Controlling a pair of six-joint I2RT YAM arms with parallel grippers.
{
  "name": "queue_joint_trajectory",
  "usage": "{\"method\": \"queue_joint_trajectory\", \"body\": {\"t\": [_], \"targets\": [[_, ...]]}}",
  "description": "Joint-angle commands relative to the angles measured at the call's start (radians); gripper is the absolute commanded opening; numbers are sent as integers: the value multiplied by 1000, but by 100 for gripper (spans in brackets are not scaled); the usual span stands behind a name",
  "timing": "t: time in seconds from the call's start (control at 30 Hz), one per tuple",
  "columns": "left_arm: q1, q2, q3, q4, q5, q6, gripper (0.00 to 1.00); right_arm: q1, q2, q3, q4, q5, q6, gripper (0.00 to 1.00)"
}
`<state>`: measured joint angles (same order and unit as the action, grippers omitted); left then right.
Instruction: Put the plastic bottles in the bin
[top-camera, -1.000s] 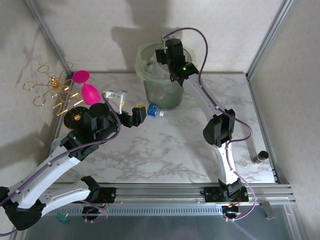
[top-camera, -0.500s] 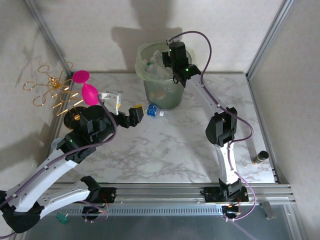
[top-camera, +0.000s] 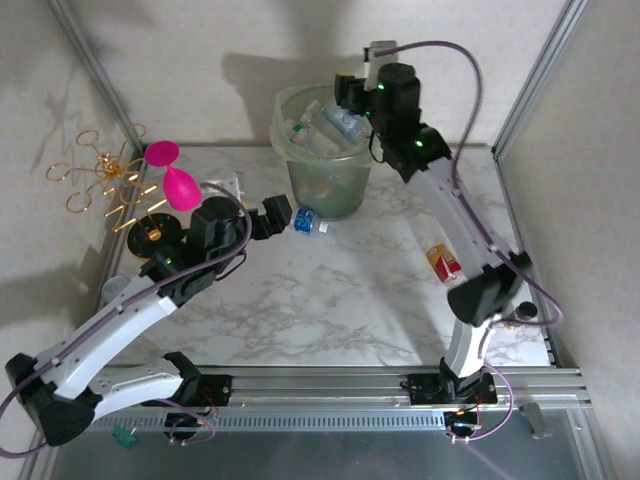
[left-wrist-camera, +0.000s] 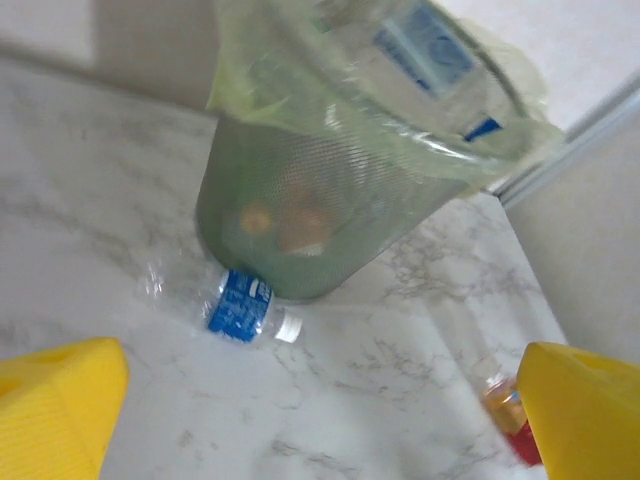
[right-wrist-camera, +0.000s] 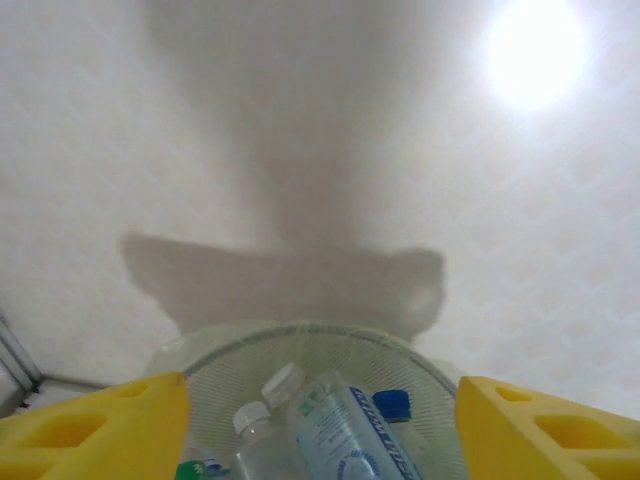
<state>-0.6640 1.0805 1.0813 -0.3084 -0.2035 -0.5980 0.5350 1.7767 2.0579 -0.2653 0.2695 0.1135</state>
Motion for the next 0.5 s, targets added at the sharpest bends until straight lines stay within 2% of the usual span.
{"method": "queue_joint_trajectory", "body": {"t": [0.0, 0.13, 0.23, 0.3, 0.47], "targets": [[27, 90, 68, -101, 0, -286, 100, 4, -119, -176, 81, 35, 136, 73], [61, 183, 33, -33, 111, -477, 99, 4, -313, -460, 173, 62, 264, 75], [85, 277, 52, 5, 96, -516, 99, 5, -455, -637, 223, 108, 337, 76], [116, 352, 84, -17, 91, -565, 99, 2, -539, -722, 225, 134, 393, 77], [164, 530, 102, 46, 182, -670, 97, 3, -721, -875, 224, 160, 431, 77]]}}
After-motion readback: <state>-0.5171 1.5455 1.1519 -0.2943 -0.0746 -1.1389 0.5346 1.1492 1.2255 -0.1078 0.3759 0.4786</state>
